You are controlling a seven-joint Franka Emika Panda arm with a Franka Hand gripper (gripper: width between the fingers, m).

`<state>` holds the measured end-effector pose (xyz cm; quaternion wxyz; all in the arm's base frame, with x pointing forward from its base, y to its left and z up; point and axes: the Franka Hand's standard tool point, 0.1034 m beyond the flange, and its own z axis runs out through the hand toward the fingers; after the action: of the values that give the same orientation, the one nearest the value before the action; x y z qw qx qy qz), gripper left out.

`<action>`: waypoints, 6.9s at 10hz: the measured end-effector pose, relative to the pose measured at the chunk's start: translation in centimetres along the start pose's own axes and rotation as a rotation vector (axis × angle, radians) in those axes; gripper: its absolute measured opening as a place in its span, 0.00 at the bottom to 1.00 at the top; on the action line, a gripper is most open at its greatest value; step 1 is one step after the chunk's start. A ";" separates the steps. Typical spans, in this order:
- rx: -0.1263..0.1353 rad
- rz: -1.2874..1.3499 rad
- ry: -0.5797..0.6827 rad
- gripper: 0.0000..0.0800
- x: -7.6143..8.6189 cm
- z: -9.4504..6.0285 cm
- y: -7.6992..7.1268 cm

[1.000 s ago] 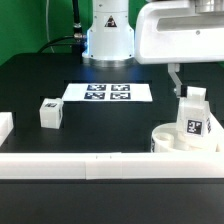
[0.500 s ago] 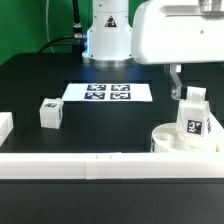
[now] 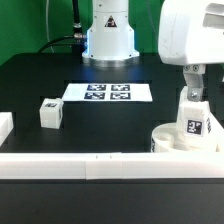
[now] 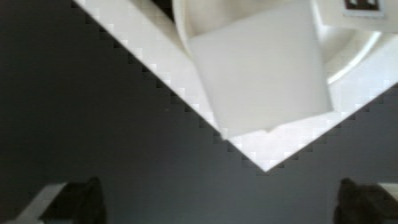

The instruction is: Assemble stool

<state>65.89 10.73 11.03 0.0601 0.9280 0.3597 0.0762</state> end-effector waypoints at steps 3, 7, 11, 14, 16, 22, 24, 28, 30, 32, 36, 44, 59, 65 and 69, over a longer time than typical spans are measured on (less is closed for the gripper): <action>0.097 0.028 -0.171 0.81 -1.1 0.0 -1.2; 0.124 0.024 -0.229 0.81 0.0 0.8 -2.1; 0.114 -0.044 -0.205 0.81 -0.5 1.5 -1.6; 0.115 -0.055 -0.205 0.81 -1.1 1.9 -1.1; 0.116 -0.042 -0.209 0.81 -1.7 2.1 -0.5; 0.113 -0.019 -0.207 0.41 -1.8 2.2 -0.4; 0.112 -0.009 -0.208 0.41 -1.8 2.2 -0.4; 0.097 0.151 -0.216 0.42 -1.8 2.2 -0.4; 0.067 0.440 -0.230 0.42 -1.7 2.3 -0.7; 0.039 0.704 -0.239 0.42 -1.6 2.2 -0.9; 0.005 1.098 -0.245 0.42 -1.4 2.3 -1.1; -0.015 1.926 -0.246 0.42 -1.3 2.2 -1.7; 0.086 2.730 -0.177 0.42 -0.6 2.0 -2.4; 0.209 2.839 -0.120 0.42 -0.7 1.9 -2.5; 0.231 2.689 -0.094 0.80 -2.5 -0.5 -1.0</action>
Offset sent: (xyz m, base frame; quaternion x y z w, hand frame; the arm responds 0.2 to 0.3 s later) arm -0.0038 0.0220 -0.0048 0.1301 -0.1895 0.0119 0.9731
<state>63.32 9.80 11.12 -0.1261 0.5599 -0.8188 0.0138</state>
